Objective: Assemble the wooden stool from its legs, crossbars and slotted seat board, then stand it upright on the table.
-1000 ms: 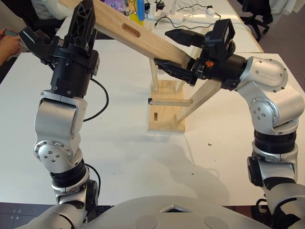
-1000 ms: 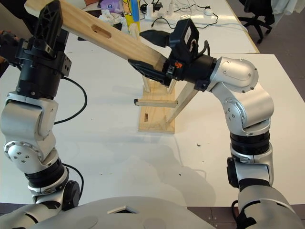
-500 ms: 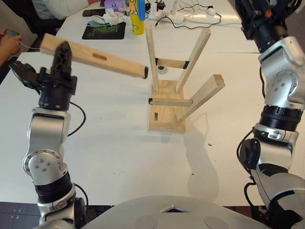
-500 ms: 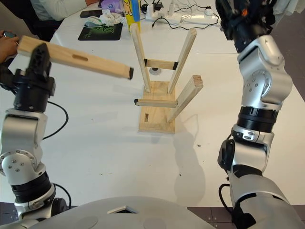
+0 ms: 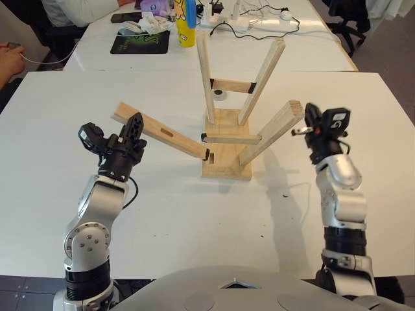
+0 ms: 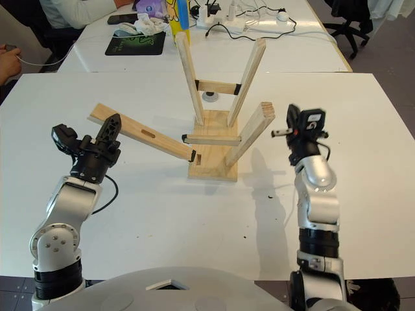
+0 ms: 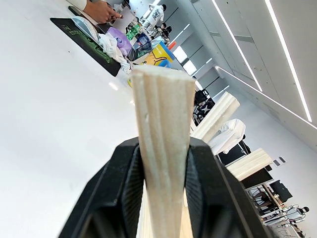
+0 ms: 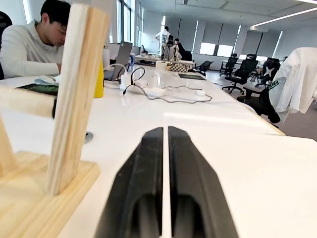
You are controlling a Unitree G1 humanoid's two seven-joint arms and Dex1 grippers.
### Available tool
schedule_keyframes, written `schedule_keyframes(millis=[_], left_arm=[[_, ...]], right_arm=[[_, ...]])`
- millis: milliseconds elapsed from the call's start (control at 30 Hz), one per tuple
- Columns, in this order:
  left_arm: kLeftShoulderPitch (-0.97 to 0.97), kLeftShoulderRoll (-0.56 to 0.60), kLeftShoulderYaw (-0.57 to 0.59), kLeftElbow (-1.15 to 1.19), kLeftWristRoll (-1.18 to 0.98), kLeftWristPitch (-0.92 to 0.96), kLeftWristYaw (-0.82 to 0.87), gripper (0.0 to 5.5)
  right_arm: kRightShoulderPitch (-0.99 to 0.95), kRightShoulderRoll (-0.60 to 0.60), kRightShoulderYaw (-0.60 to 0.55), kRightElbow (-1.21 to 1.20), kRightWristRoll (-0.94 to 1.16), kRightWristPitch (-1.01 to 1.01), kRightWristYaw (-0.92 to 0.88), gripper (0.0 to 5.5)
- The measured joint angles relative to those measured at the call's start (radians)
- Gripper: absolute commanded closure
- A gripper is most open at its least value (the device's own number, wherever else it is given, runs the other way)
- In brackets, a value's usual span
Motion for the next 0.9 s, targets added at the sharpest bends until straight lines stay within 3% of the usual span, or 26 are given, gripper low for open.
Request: schedule_keyframes(millis=[400,900], left_arm=[[-0.001,-0.095,-0.039,0.024,0.071,0.011,0.034,4.45],[-0.039,-0.053,-0.112,-0.108,0.319,0.106,0.083,4.45]], right_arm=[[0.001,0.032,0.03,-0.002,-0.036,-0.022,-0.009,5.5],[0.01,0.051,0.051,-0.028,-0.056,-0.021,-0.024,5.5]])
